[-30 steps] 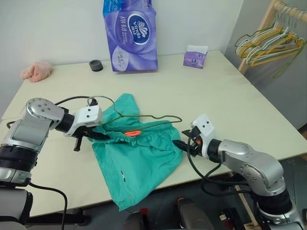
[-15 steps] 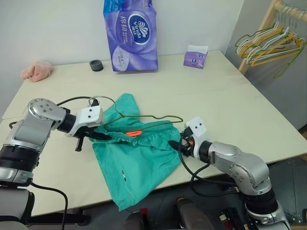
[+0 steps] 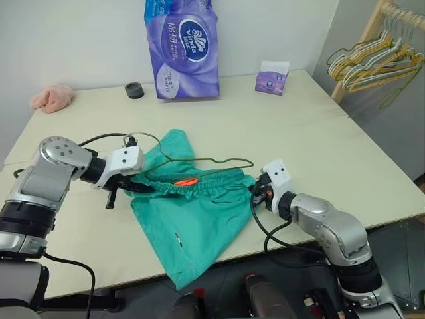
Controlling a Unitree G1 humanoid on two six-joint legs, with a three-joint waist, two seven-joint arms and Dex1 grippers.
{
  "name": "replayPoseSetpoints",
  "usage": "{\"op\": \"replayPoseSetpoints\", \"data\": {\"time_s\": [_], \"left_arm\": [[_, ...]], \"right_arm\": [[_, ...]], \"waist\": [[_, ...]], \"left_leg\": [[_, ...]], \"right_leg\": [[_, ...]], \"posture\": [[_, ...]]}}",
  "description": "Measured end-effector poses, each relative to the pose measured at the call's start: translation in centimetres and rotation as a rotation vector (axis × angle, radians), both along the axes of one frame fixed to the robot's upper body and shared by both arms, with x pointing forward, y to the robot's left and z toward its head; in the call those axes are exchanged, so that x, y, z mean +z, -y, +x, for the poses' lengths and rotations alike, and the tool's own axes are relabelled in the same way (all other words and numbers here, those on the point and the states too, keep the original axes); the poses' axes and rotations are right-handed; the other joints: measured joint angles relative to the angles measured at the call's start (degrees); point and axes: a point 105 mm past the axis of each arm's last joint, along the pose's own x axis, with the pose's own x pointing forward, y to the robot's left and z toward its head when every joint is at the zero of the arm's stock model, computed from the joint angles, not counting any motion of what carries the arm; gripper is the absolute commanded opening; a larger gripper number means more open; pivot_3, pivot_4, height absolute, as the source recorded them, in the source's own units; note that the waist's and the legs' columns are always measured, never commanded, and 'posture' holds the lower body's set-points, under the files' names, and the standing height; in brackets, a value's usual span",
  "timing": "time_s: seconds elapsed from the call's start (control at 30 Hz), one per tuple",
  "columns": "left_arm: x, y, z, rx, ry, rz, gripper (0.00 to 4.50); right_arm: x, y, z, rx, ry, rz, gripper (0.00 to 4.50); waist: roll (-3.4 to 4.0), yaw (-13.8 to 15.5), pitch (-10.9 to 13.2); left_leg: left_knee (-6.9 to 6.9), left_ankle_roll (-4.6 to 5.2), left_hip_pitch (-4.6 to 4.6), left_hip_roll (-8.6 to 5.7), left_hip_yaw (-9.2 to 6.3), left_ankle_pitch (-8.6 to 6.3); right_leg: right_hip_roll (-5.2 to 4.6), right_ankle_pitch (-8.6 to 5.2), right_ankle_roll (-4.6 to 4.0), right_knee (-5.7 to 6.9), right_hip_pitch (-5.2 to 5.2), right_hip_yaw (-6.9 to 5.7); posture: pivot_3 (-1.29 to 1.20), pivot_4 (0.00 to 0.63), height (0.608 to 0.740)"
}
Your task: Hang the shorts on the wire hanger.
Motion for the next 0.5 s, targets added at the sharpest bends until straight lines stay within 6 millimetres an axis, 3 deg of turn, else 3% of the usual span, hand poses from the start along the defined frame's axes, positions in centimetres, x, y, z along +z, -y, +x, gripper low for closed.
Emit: {"op": "replayPoseSetpoints", "data": {"time_s": [0.2, 0.5], "left_arm": [[0.0, -0.1, -0.4, 0.014, -0.048, -0.043, 0.00], [0.2, -0.7, -1.8, -0.016, -0.109, -0.023, 0.00]], "right_arm": [[1.1, 1.9, 0.1, 0.010, 0.008, 0.027, 0.05], [3.1, 2.5, 0.4, 0.007, -0.069, 0.229, 0.05]], "waist": [[0.00, 0.0, 0.0], [0.00, 0.0, 0.0]], "left_leg": [[0.00, 0.00, 0.00, 0.00, -0.01, 0.00], [-0.02, 0.00, -0.01, 0.02, -0.03, 0.00]], "right_leg": [[0.00, 0.00, 0.00, 0.00, 0.01, 0.00], [0.00, 0.00, -0.01, -0.01, 0.00, 0.05]], "posture": [[-0.24, 0.105, 0.740], [-0.24, 0.102, 0.740]]}}
